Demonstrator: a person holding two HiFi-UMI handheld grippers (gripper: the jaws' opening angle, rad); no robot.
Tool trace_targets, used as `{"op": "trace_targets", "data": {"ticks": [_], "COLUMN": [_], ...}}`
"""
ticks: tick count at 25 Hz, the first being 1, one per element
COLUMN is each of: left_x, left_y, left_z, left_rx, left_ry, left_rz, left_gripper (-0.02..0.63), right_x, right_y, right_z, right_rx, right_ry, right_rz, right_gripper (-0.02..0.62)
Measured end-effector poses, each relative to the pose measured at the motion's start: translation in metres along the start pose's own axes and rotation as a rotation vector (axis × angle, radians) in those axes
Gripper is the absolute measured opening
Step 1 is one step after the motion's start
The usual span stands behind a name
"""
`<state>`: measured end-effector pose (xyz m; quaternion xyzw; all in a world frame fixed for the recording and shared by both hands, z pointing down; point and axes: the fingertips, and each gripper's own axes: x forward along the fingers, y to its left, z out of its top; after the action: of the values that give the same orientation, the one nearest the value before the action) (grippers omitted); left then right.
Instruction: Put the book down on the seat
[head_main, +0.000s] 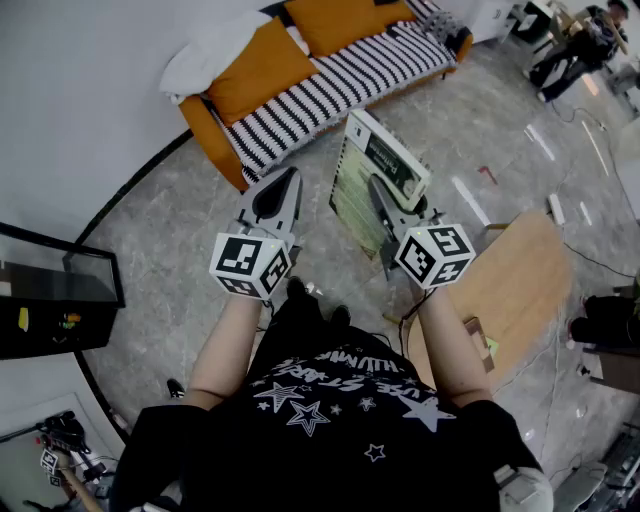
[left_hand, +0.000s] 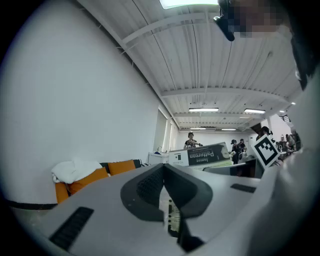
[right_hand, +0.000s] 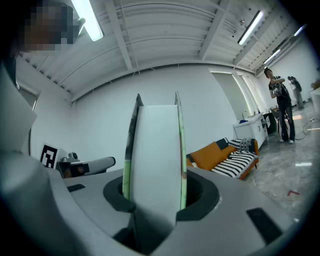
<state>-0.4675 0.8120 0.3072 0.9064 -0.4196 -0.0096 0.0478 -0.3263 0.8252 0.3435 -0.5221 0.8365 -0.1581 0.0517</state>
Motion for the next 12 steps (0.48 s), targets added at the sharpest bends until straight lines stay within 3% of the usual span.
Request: {"op": "trace_targets", "data": {"ticks": [12], "left_x": [-0.0093], "left_y": [-0.0107], "left_z": [0.0085], "left_rx": [0.021], "left_ry": [-0.008], "left_rz": [0.022], "left_gripper": [0.008], "right_x": [-0.0089], "right_y": [0.0072], "right_z": [0.0032], "right_rx": [-0.012], "right_ry": [0.01], "right_rz": [0.007], "right_gripper": [0.167]}}
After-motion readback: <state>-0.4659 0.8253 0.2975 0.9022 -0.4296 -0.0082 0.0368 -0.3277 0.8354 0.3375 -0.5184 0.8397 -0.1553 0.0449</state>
